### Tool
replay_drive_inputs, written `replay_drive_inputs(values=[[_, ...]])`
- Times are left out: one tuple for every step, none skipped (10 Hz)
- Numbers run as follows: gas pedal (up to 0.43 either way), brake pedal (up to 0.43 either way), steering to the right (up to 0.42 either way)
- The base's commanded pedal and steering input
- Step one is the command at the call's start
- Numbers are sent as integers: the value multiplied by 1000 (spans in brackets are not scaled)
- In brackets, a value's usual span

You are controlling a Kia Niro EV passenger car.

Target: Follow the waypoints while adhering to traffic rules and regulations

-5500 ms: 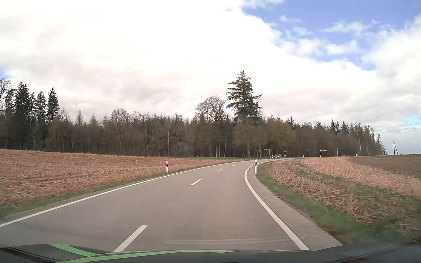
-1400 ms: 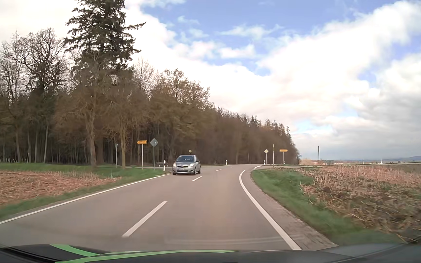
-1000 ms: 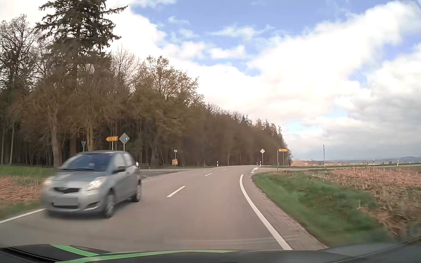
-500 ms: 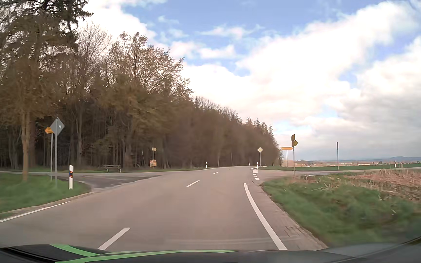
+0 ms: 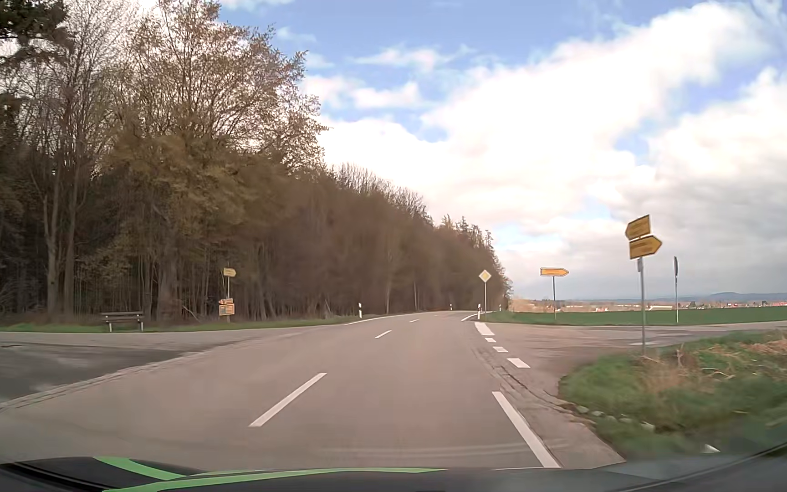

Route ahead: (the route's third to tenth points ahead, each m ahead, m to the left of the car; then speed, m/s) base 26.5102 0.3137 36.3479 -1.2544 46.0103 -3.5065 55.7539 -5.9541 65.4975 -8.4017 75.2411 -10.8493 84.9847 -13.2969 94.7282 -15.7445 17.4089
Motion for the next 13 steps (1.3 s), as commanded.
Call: replay_drive_inputs(values=[[209, 0, 27], [209, 0, 27], [209, 0, 27], [209, 0, 27], [209, 0, 28], [209, 0, 28], [209, 0, 28], [209, 0, 28], [209, 0, 28], [197, 0, 28], [197, 0, 28], [197, 0, 28], [197, 0, 28]])
